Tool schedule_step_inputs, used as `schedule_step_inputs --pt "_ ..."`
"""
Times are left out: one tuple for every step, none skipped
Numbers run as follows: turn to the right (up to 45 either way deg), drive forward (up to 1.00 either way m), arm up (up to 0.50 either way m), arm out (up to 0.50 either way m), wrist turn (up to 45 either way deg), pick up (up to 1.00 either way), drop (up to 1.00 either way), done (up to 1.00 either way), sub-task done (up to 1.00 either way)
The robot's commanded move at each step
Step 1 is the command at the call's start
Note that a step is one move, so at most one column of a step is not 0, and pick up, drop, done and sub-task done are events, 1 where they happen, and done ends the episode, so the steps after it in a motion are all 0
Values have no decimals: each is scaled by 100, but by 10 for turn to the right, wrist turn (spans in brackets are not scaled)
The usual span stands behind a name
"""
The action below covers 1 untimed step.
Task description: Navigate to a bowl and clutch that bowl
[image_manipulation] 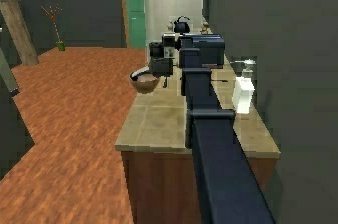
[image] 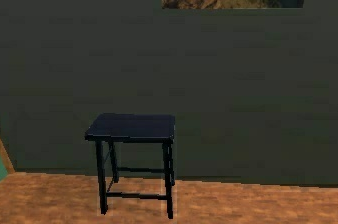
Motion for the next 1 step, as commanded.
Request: schedule_step_inputs --pt "0 0 0 0 0 0 0 100 0"
